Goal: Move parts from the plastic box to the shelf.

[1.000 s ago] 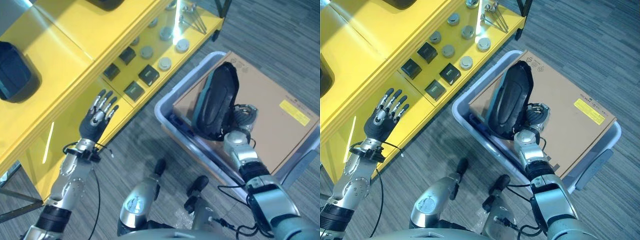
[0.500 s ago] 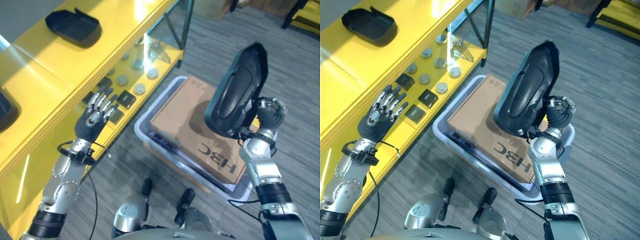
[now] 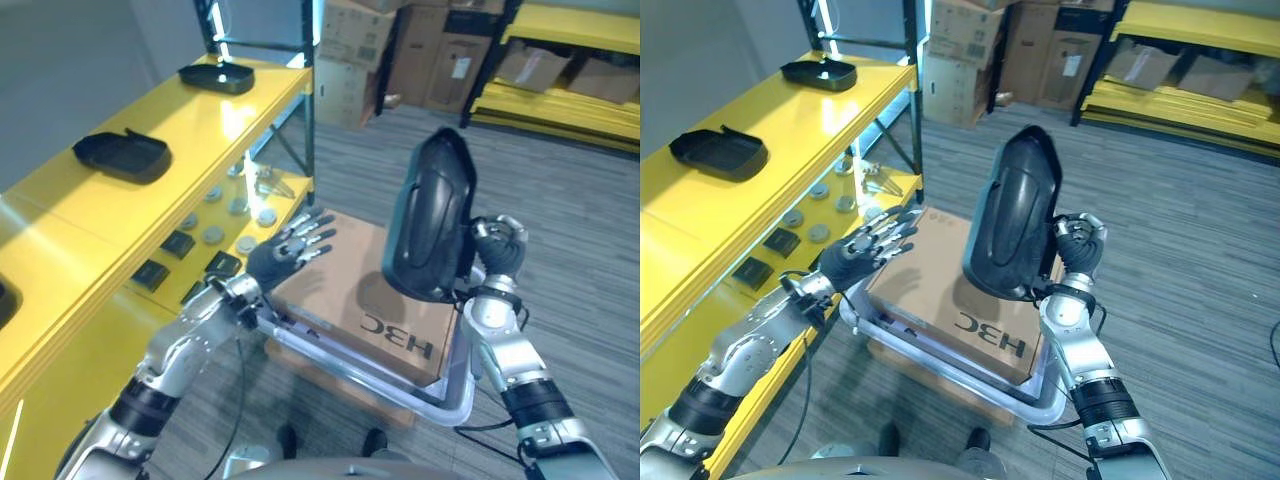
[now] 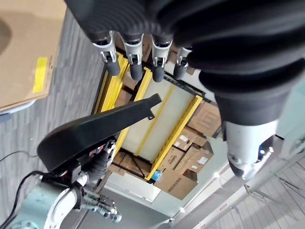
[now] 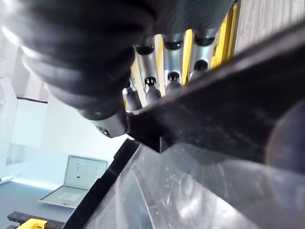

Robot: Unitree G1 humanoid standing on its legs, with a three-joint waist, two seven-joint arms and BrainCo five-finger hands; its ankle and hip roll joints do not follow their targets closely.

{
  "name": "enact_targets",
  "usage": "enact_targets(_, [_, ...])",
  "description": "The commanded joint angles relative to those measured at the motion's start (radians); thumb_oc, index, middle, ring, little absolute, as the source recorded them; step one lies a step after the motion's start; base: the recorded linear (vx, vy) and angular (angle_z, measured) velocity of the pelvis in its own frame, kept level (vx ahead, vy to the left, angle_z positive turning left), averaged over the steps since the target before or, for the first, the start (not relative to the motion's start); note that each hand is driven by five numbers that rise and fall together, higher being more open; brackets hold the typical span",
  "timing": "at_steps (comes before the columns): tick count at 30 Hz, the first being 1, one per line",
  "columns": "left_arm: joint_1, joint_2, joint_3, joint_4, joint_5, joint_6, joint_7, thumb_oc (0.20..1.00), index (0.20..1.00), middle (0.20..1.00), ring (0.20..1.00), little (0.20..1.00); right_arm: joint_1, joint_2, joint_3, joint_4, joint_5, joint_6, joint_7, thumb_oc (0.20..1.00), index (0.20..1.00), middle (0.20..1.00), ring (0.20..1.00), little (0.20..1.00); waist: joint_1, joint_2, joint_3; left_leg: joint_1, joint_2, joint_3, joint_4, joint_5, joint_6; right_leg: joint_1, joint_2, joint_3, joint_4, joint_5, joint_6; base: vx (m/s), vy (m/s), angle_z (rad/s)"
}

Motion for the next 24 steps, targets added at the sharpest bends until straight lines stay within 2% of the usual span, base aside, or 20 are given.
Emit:
enact_targets(1, [-0.054,-0.037,-0.052,0.047,-0.060,0.026,0.054,1.000,1.000,1.000,1.000,1.000,-0.132,-0.034,0.057,0.005,-0.057,-0.038,0.032,0.200,0.200,0.200,0.200,0.200,0.018,-0.033,-0.081,-0.046,0.067,0.090,0.052,-0.032,-0.022,0.006,-0.050,0.061,0.011,-0.043,0.104,0.04,-0.011,-0.06])
enact_targets(8, [-0.153,-0.103,-0.133,0.179,-0.038,0.076,0.110,1.000,1.000,1.000,1.000,1.000,-0.218,-0.003,0.154,0.080,-0.042,-0.025,0.072,0.200,0.200,0.200,0.200,0.200,-0.004,-0.035,-0.112,-0.033,0.070,0.109,0.044,-0.031,-0.023,0.006,-0.042,0.082,0.004,-0.044,0.104,0.04,-0.009,-0.10])
enact_targets(11, [-0.179,-0.127,-0.156,0.223,-0.021,0.078,0.149,1.000,1.000,1.000,1.000,1.000,-0.237,0.017,0.182,0.099,-0.025,-0.023,0.080,0.200,0.200,0.200,0.200,0.200,-0.011,-0.036,-0.122,-0.030,0.073,0.116,0.044,-0.032,-0.024,0.004,-0.040,0.090,0.003,-0.046,0.105,0.04,-0.007,-0.08])
enact_targets(12, [-0.183,-0.130,-0.159,0.231,-0.008,0.070,0.161,1.000,1.000,1.000,1.000,1.000,-0.237,0.022,0.186,0.100,-0.024,-0.021,0.080,0.200,0.200,0.200,0.200,0.200,-0.012,-0.036,-0.124,-0.030,0.074,0.117,0.044,-0.033,-0.024,0.003,-0.039,0.091,0.004,-0.046,0.105,0.05,-0.008,-0.15])
enact_targets(13, [-0.190,-0.136,-0.166,0.252,0.009,0.036,0.175,1.000,1.000,1.000,1.000,1.000,-0.240,0.027,0.193,0.104,-0.017,-0.016,0.083,0.200,0.200,0.200,0.200,0.200,-0.015,-0.036,-0.127,-0.029,0.075,0.119,0.045,-0.033,-0.023,0.002,-0.039,0.093,0.004,-0.046,0.105,0.05,-0.003,-0.09])
enact_targets(17, [-0.198,-0.149,-0.148,0.276,-0.006,0.038,0.187,1.000,1.000,1.000,1.000,1.000,-0.246,0.048,0.209,0.117,-0.021,-0.015,0.086,0.200,0.200,0.200,0.200,0.200,-0.016,-0.034,-0.130,-0.024,0.076,0.123,0.042,-0.035,-0.023,0.003,-0.036,0.096,0.006,-0.050,0.104,0.04,0.005,-0.04])
enact_targets(20, [-0.204,-0.147,-0.145,0.286,0.066,0.044,0.204,1.000,1.000,1.000,1.000,1.000,-0.257,0.053,0.212,0.133,-0.026,-0.019,0.092,0.200,0.200,0.200,0.200,0.200,-0.012,-0.032,-0.131,-0.025,0.075,0.119,0.041,-0.035,-0.024,0.003,-0.035,0.093,0.006,-0.051,0.105,0.00,0.000,0.00])
enact_targets(24, [-0.208,-0.149,-0.135,0.313,0.145,0.011,0.268,1.000,1.000,1.000,1.000,1.000,-0.261,0.053,0.214,0.135,-0.030,-0.005,0.110,0.200,0.200,0.200,0.200,0.200,-0.009,-0.033,-0.133,-0.025,0.071,0.110,0.040,-0.034,-0.024,0.003,-0.035,0.096,0.007,-0.050,0.106,0.04,-0.001,0.00])
